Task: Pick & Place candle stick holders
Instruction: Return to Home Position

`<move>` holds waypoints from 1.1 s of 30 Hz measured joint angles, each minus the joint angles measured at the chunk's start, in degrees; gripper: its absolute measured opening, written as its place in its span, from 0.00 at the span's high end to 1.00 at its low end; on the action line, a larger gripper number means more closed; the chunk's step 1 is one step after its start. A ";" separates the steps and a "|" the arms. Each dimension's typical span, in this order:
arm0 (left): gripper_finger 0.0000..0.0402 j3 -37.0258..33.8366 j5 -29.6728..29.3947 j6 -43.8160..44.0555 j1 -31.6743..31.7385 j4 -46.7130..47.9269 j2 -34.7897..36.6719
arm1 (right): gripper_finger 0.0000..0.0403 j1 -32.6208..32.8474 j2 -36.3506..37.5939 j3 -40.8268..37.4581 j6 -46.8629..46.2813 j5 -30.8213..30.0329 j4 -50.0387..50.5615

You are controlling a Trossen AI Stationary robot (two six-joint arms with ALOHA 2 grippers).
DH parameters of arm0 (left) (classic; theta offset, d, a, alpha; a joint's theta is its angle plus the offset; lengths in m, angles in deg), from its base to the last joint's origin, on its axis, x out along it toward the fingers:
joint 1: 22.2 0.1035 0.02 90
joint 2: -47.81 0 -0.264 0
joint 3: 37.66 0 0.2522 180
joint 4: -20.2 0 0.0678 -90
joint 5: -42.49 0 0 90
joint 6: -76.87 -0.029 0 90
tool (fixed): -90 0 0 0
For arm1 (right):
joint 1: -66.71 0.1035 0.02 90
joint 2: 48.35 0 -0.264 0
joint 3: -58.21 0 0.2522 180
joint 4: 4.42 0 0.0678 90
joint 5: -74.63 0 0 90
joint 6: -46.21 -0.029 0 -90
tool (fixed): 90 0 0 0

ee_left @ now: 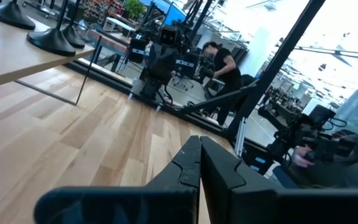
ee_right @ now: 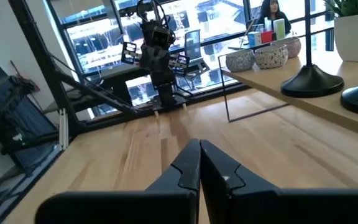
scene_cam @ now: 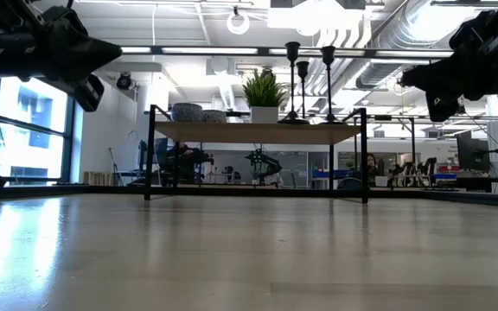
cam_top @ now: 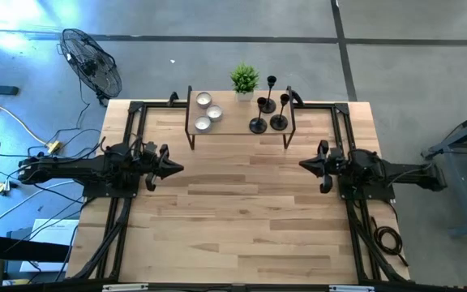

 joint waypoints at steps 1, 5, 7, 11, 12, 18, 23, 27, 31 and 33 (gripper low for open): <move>1.00 0.00 0.00 0.00 0.00 0.19 0.00 | 1.00 0.00 -0.21 0.00 0.46 0.00 0.00; 1.00 0.00 -0.07 0.28 0.00 1.38 -0.02 | 1.00 0.02 -0.99 -0.02 2.34 0.54 0.12; 1.00 0.00 -0.11 0.28 0.00 1.72 -0.02 | 1.00 0.02 -1.44 -0.02 2.59 0.34 0.13; 1.00 0.00 -0.47 0.49 0.00 1.94 -0.02 | 1.00 0.02 -2.21 -0.02 2.49 -0.02 0.09; 1.00 0.00 -0.46 1.21 0.00 1.92 0.00 | 1.00 0.02 -2.33 -0.02 2.49 -0.02 0.11; 1.00 0.02 -0.30 2.46 0.00 4.62 0.00 | 1.00 0.02 -2.37 -0.02 2.43 -0.13 0.00; 1.00 0.02 -0.47 -0.09 0.00 5.84 -0.02 | 0.99 0.02 -2.37 -0.02 2.74 -0.15 -0.02; 1.00 0.02 -0.55 -2.52 0.00 5.20 0.00 | 0.99 0.02 -2.37 -0.04 2.73 -0.17 -0.04; 1.00 0.02 -0.55 -4.92 -0.01 5.24 0.00 | 0.99 0.02 -2.37 -0.04 2.71 -0.16 -0.04; 1.00 0.02 -0.45 -6.27 0.00 5.28 0.03 | 0.99 0.02 -2.37 -0.04 0.85 0.04 -0.06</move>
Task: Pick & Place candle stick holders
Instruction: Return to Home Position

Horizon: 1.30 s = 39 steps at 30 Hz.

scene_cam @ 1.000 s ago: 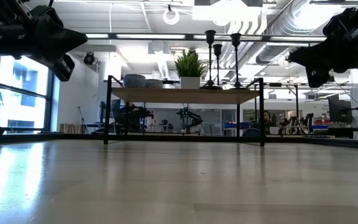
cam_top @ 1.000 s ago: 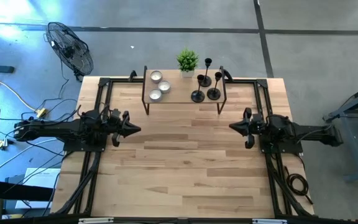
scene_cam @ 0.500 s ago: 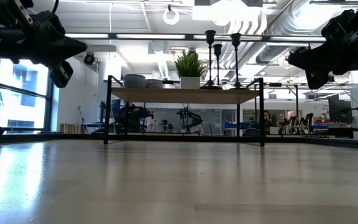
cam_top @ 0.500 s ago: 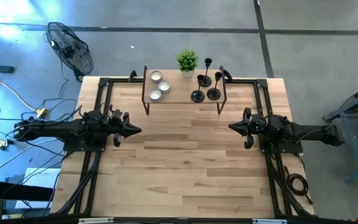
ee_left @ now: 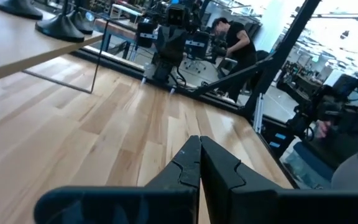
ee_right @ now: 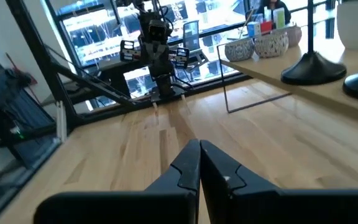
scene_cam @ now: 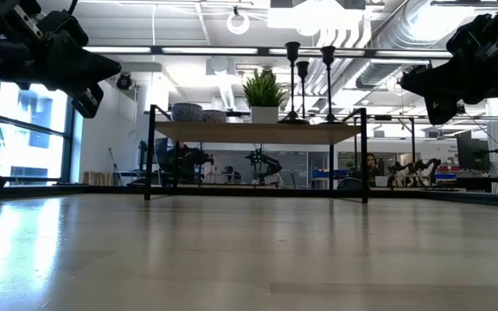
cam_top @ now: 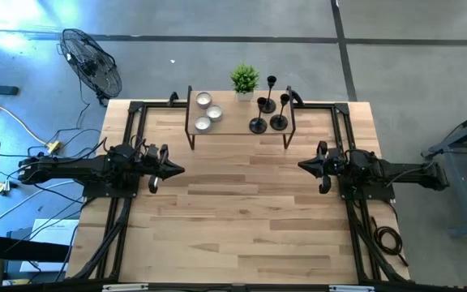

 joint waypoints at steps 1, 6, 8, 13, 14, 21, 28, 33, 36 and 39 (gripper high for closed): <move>1.00 0.00 0.22 -0.38 -0.02 -0.04 0.23 | 0.99 0.02 0.00 0.00 -1.44 0.05 0.01; 1.00 0.00 2.52 -0.76 -0.01 0.03 2.52 | 1.00 0.02 0.00 0.00 -4.48 0.05 -0.01; 1.00 0.00 3.13 -0.73 -0.02 0.12 3.98 | 0.99 0.02 0.00 0.00 -4.30 0.07 -0.01; 1.00 0.00 2.98 -2.15 -0.02 0.10 6.97 | 0.98 0.02 0.00 0.00 -4.48 0.16 -0.03; 1.00 0.00 3.21 -2.57 -0.02 0.18 7.60 | 0.98 0.02 0.00 0.00 -4.49 0.16 -0.03; 1.00 0.00 9.81 -3.05 -0.02 0.91 11.93 | 0.98 0.02 0.00 0.00 -4.50 0.18 -0.03; 1.00 0.00 9.70 -5.85 -0.02 4.77 16.73 | 0.99 0.02 0.00 0.00 -4.50 0.18 -0.03; 1.00 0.02 7.41 -6.34 -0.02 5.70 16.56 | 0.99 0.02 0.01 0.00 -4.50 0.18 -0.04; 1.00 0.02 4.69 -6.48 -0.02 6.15 16.58 | 0.98 0.02 0.02 0.00 -4.51 0.20 -0.05; 1.00 0.02 3.36 -7.49 -0.01 5.60 16.58 | 0.98 0.02 0.02 0.00 -4.52 0.18 -0.05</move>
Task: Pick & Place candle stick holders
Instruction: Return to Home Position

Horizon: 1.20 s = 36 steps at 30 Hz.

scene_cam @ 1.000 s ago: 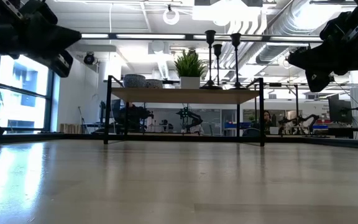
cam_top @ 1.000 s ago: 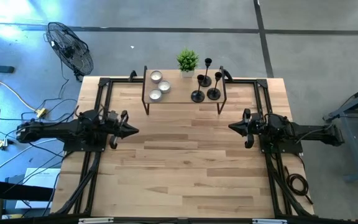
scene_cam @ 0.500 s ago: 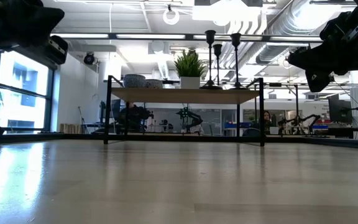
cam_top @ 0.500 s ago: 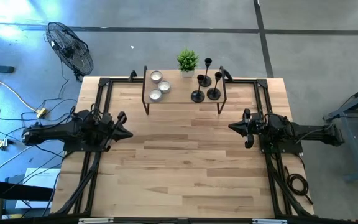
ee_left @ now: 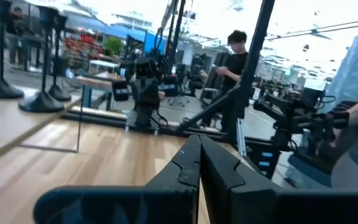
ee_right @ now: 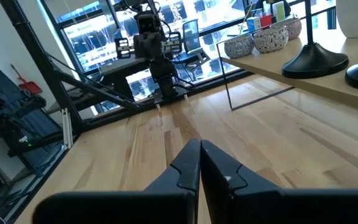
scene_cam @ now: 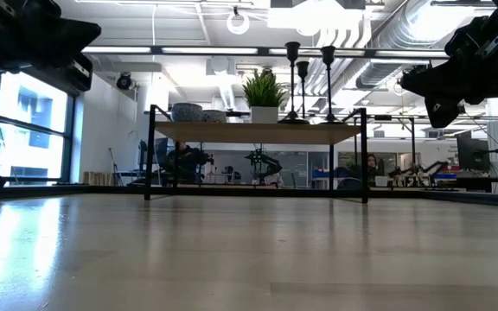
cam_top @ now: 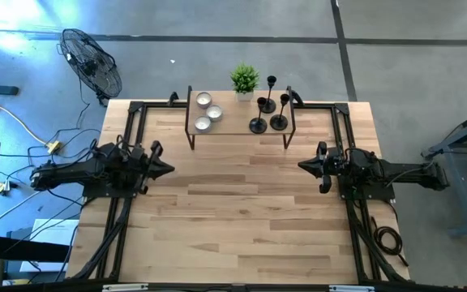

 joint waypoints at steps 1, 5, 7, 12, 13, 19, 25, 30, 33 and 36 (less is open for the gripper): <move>1.00 0.00 -0.48 -0.38 -0.02 -0.49 0.00 | 0.98 0.00 0.00 0.00 0.00 0.00 0.00; 1.00 0.00 -1.17 -1.75 0.00 -2.25 0.00 | 0.98 0.00 0.00 0.00 0.00 0.00 0.00; 1.00 0.00 -1.82 -1.83 -0.02 -2.23 0.00 | 0.98 0.00 0.00 0.00 0.00 0.01 0.00; 1.00 -2.35 -3.98 -0.87 -0.02 -3.63 -0.07 | 0.98 0.00 0.00 0.00 0.00 0.00 0.00; 1.00 -2.86 -4.03 -0.39 -0.01 -5.24 -0.16 | 0.99 0.00 0.00 0.00 0.00 0.02 0.00; 1.00 -2.94 -3.52 -0.30 0.01 -5.55 -0.04 | 0.98 0.00 0.00 0.00 0.00 0.02 0.00; 1.00 -3.06 -4.52 4.08 0.01 -2.30 -0.26 | 0.98 0.00 0.00 0.00 0.00 0.01 0.00; 1.00 -3.10 -4.92 7.61 0.01 3.47 -0.23 | 0.98 0.00 0.00 0.00 0.00 0.00 0.00; 1.00 -3.07 -5.22 7.64 0.01 6.50 -0.24 | 0.98 0.00 0.00 0.00 0.00 0.00 0.00; 1.00 -2.41 -5.73 7.65 0.01 7.22 -0.24 | 0.99 0.00 0.00 0.00 0.00 0.01 0.00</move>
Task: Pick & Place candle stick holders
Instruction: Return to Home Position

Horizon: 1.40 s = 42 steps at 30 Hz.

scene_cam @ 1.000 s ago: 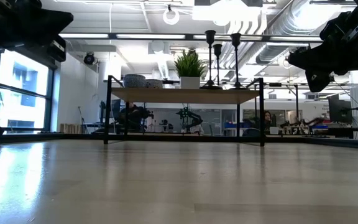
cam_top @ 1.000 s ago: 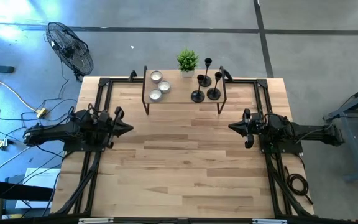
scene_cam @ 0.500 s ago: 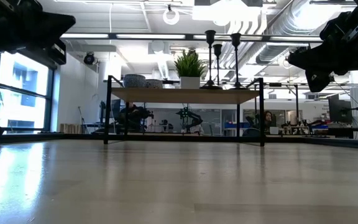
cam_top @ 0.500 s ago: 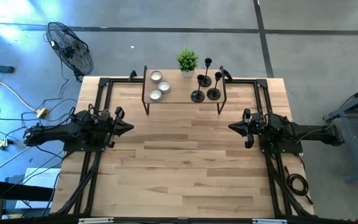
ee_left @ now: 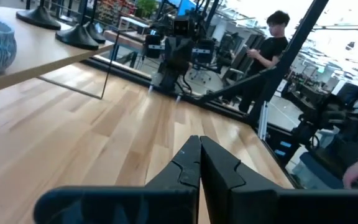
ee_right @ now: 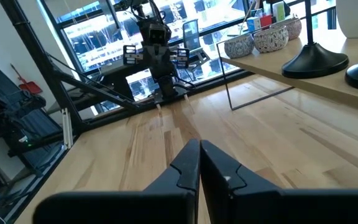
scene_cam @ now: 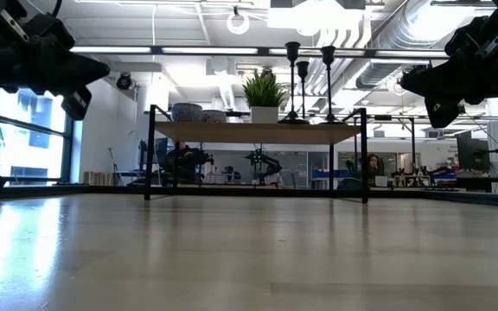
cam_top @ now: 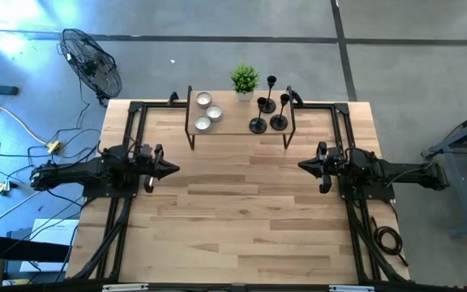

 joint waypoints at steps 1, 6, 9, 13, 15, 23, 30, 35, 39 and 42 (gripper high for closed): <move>1.00 0.10 -0.03 0.00 0.00 0.12 0.00 | 0.99 0.00 0.00 0.00 0.00 -0.01 0.00; 1.00 0.38 0.01 0.01 0.00 0.23 0.00 | 0.98 0.00 0.00 0.00 0.00 -0.01 0.00; 1.00 0.42 0.03 0.01 0.00 0.32 0.00 | 0.98 0.00 0.00 0.00 0.00 -0.01 0.00; 1.00 0.45 0.08 0.01 0.00 0.39 0.00 | 0.98 0.00 0.00 0.00 0.00 0.01 0.00; 1.00 0.49 0.10 0.01 0.00 0.47 0.00 | 0.98 0.00 0.00 0.00 0.00 -0.01 0.00; 1.00 0.55 0.17 0.01 0.00 0.54 0.00 | 0.99 0.00 0.00 0.00 0.00 -0.01 0.00; 1.00 0.62 0.21 0.01 0.00 0.61 0.00 | 0.98 0.00 0.00 0.00 0.00 -0.01 0.00; 1.00 0.64 0.23 0.01 0.00 0.63 0.00 | 0.98 0.00 0.00 0.00 0.00 0.00 0.00; 1.00 0.64 0.23 0.01 0.00 0.63 0.00 | 0.99 0.00 0.00 0.00 0.00 -0.01 0.00; 1.00 0.66 0.23 -0.80 0.00 0.76 0.00 | 0.99 0.00 0.00 0.00 0.00 0.01 0.00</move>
